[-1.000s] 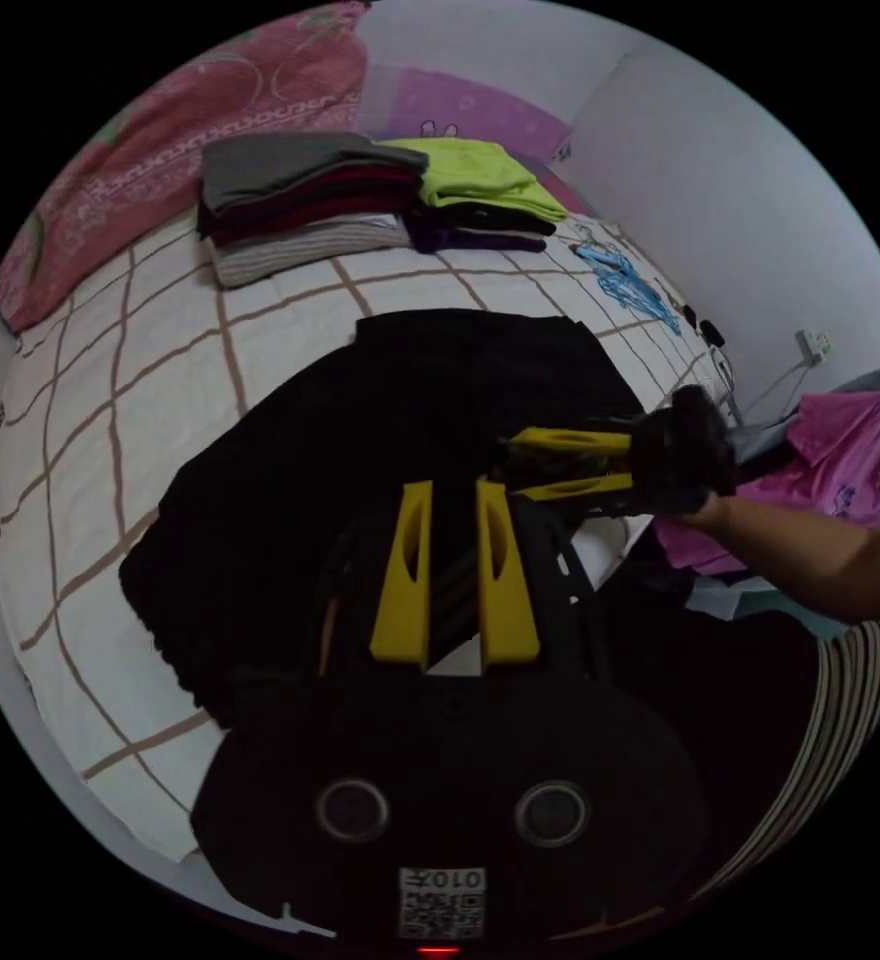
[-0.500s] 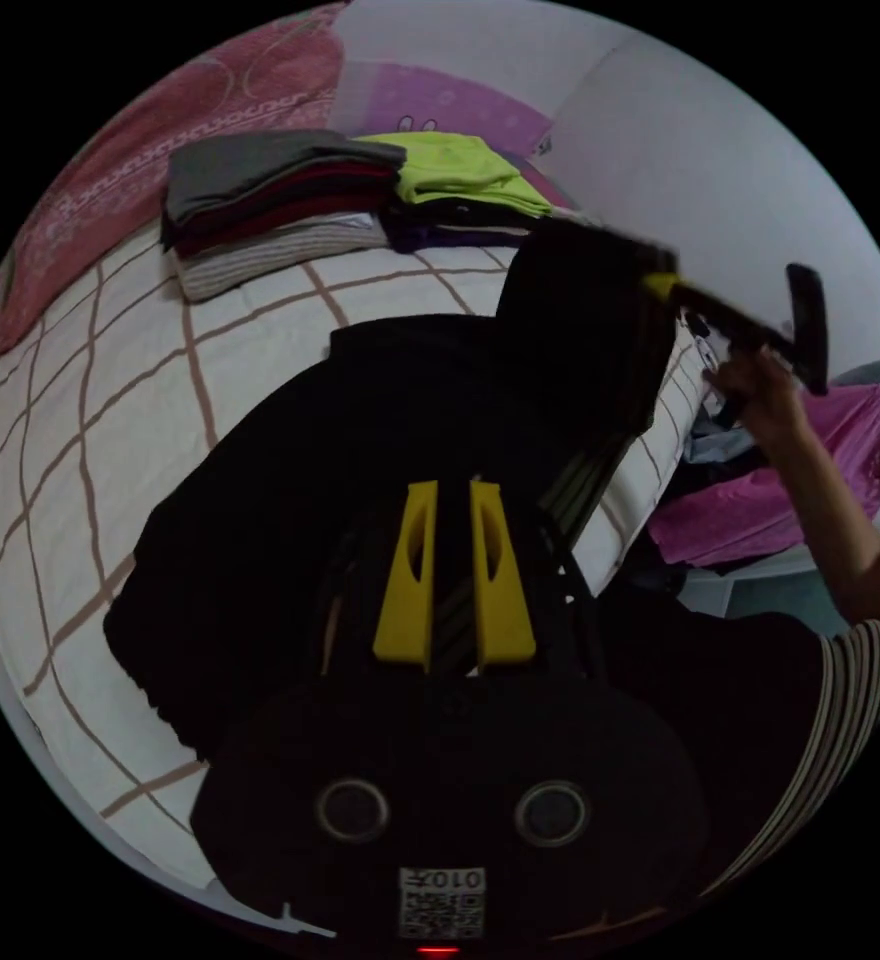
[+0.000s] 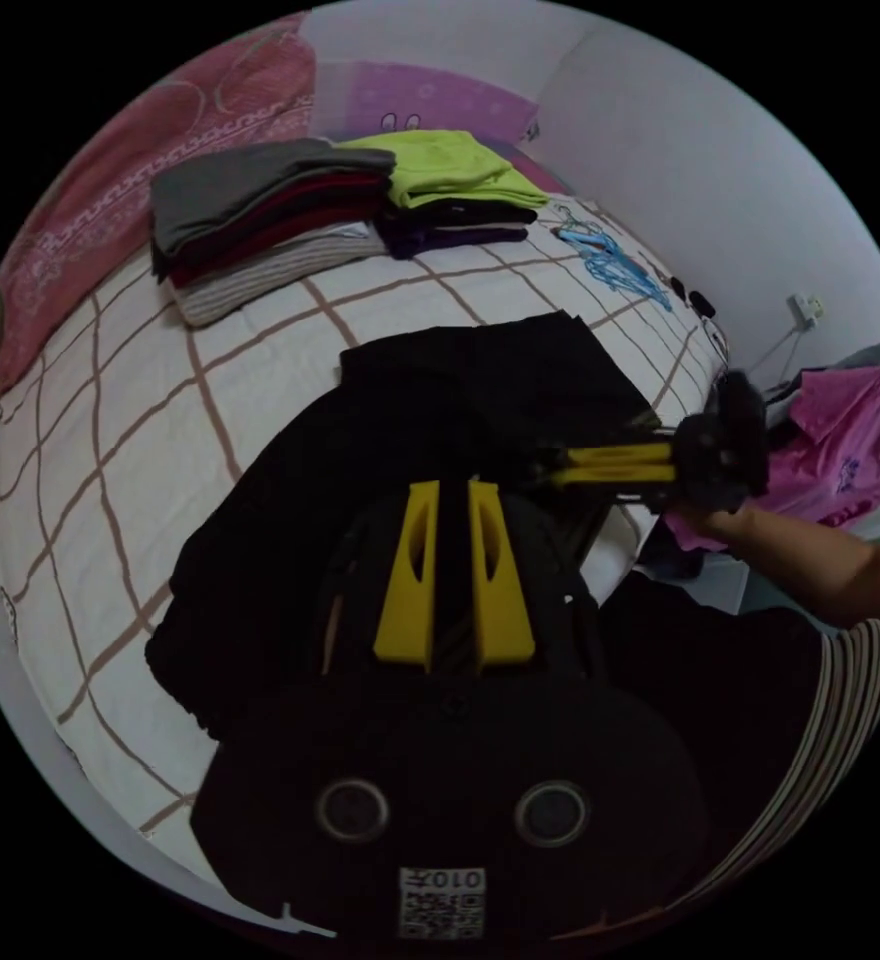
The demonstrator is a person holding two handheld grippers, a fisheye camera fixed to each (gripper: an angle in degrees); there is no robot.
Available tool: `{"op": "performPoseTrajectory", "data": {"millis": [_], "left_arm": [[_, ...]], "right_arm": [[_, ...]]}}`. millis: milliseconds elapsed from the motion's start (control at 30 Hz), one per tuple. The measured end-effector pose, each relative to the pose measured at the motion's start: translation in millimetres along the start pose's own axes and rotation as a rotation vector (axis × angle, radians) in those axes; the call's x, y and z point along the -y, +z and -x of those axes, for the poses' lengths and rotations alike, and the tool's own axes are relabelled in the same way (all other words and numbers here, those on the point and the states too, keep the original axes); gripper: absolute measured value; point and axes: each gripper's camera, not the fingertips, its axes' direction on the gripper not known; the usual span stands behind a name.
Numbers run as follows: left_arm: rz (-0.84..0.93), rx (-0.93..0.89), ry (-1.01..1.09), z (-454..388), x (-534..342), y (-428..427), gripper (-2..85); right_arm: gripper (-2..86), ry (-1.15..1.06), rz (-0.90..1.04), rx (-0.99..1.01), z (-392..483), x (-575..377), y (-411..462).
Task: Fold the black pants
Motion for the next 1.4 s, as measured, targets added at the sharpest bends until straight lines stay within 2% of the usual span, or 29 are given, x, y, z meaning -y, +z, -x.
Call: {"op": "performPoseTrajectory", "data": {"millis": [300, 467, 533, 600, 700, 800, 933, 1033, 1167, 1333, 1400], "left_arm": [[-0.013, -0.016, -0.036, -10.3, -6.1, 9.7, 5.4], [-0.033, 0.012, -0.025, -25.0, 15.7, 13.7, 5.3], [-0.029, 0.014, -0.009, -31.1, 24.5, 17.0, 5.2], [-0.023, 0.013, 0.015, -38.2, 33.9, 21.5, 5.2], [-0.014, -0.007, 0.065, -53.8, 49.8, 33.4, 5.2], [0.008, -0.043, 0.145, -76.9, 67.0, 51.2, 5.0], [0.075, -0.039, 0.255, -109.8, 88.1, 84.0, 4.7], [0.14, -0.009, 0.305, -123.6, 96.7, 105.8, 4.4], [0.256, 0.051, 0.339, -125.7, 98.2, 130.7, 3.2], [0.253, 0.051, 0.274, -115.5, 96.2, 135.8, 1.1], [0.242, 0.044, 0.246, -113.9, 94.2, 134.8, 0.7]], "right_arm": [[3.8, 0.022, -0.165, -0.058, -5.6, -0.3, -49.8], [4.5, -0.026, -0.041, -0.067, 3.6, 5.8, -9.5], [5.3, -0.055, 0.043, 0.045, 0.4, 6.8, 13.3], [6.1, -0.049, 0.008, 0.088, -5.8, 4.1, 7.9], [6.8, 0.006, -0.117, 0.116, -30.9, -9.7, -19.2], [6.7, 0.173, -0.189, -0.002, -81.7, -27.1, -39.4], [6.9, 0.418, -0.108, -0.031, -174.1, -41.4, -33.0], [7.0, 0.52, -0.077, -0.024, -217.4, -45.0, -23.2], [7.2, 0.53, -0.059, -0.025, -236.2, -38.1, -11.5], [7.7, 0.462, -0.013, -0.082, -233.6, -21.5, 5.6], [7.6, 0.466, -0.066, -0.138, -234.8, -17.9, -3.7]]}}
